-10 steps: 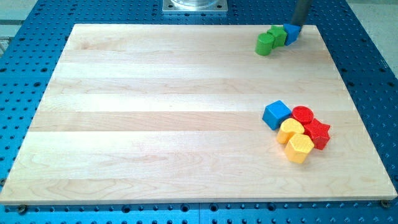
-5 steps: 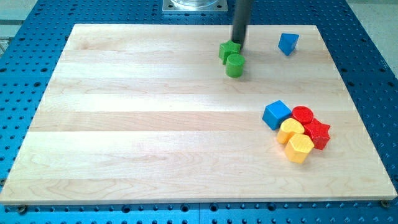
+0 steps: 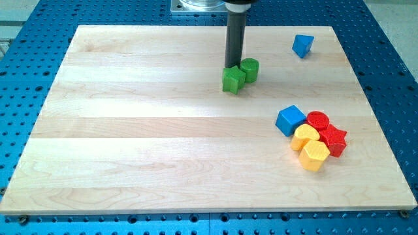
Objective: Move green star into the yellow heart
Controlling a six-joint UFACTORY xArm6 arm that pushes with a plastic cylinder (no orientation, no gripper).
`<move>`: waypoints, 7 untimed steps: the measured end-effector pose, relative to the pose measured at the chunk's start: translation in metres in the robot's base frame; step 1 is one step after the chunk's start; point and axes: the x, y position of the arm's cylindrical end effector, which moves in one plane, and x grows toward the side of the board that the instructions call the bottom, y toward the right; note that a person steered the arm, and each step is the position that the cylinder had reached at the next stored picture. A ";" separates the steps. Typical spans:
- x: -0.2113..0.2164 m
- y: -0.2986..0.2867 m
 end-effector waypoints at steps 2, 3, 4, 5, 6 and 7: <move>0.108 -0.035; 0.086 -0.065; 0.141 -0.053; 0.152 -0.010; 0.110 -0.014; 0.086 0.012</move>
